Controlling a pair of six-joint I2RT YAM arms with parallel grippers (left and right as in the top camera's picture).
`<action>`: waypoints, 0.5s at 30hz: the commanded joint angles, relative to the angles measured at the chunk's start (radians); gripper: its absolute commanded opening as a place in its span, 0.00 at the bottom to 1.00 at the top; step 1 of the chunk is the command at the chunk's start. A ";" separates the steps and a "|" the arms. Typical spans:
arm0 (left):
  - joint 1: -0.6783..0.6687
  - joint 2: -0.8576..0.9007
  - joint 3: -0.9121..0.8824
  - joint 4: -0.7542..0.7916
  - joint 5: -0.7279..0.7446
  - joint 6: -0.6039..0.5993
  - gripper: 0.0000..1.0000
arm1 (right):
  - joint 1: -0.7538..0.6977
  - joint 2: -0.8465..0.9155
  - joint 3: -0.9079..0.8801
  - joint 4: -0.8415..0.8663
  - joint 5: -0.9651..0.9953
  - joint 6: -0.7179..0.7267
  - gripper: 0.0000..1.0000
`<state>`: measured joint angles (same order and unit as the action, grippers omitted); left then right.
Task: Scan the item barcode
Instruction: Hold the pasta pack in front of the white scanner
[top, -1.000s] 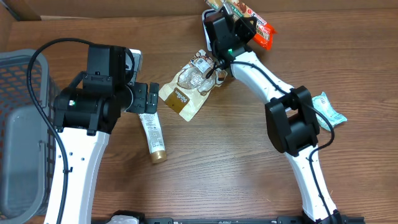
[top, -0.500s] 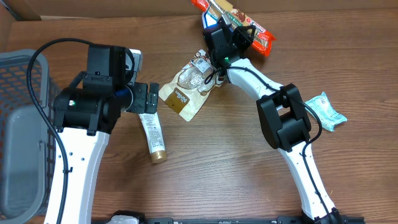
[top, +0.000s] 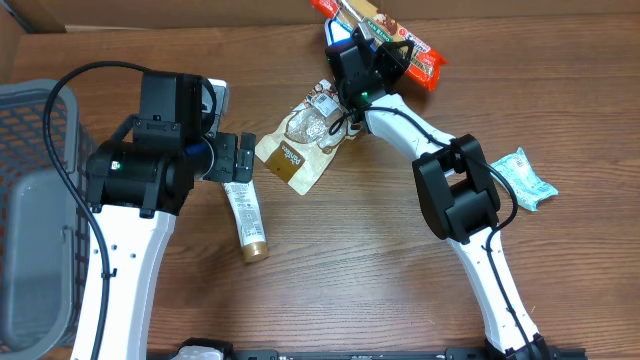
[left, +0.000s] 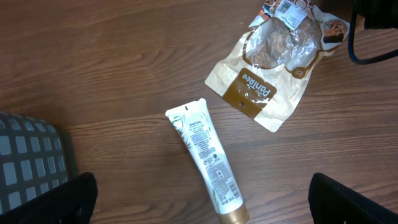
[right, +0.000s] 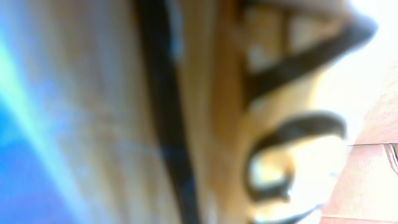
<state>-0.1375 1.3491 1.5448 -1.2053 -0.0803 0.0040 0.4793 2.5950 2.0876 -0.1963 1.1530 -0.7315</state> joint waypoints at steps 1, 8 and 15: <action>0.000 0.005 0.008 0.002 -0.005 0.019 1.00 | 0.007 -0.118 0.034 0.029 0.069 0.022 0.03; 0.000 0.005 0.008 0.002 -0.005 0.019 1.00 | 0.010 -0.454 0.034 -0.389 -0.159 0.389 0.03; 0.000 0.005 0.008 0.002 -0.005 0.019 1.00 | -0.124 -0.825 0.034 -0.870 -0.932 0.837 0.04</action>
<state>-0.1375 1.3491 1.5448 -1.2053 -0.0799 0.0040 0.4561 2.0571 2.0670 -1.0267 0.5915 -0.2329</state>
